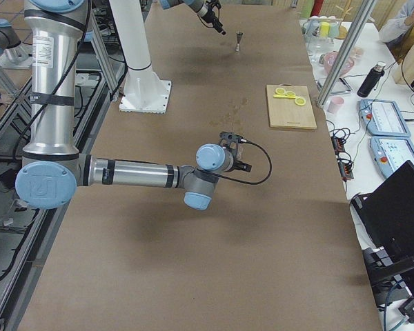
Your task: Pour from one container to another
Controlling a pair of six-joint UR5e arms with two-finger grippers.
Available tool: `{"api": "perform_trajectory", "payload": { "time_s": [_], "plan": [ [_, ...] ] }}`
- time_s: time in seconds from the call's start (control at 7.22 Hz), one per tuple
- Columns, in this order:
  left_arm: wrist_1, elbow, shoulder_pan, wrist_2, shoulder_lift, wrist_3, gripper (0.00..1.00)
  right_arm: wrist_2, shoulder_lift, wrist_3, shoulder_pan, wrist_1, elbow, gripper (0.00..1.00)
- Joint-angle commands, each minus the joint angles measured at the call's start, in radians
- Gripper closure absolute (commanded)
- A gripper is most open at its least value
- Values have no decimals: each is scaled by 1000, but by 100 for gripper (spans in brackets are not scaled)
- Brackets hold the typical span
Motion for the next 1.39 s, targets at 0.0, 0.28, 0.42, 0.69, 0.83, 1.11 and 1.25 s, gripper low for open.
{"api": "perform_trajectory", "payload": {
  "time_s": [0.0,0.28,0.42,0.69,0.83,1.11,1.25],
  "plan": [
    [-116,94,16,128,11,5,1,-117,14,168,-106,183,-38,0],
    [-138,182,21,184,5,2,3,-122,117,198,-123,346,-171,0],
    [-217,226,27,218,-6,0,3,-99,126,199,-123,399,-205,0],
    [-265,269,27,222,-41,-3,3,-64,128,207,-122,433,-232,0],
    [-328,315,28,223,-67,-1,3,-61,130,205,-122,436,-236,0],
    [-364,377,33,261,-86,2,3,-59,137,205,-122,434,-244,0],
    [-365,409,65,327,-109,3,3,-53,137,193,-122,436,-244,0]
  ]
}}
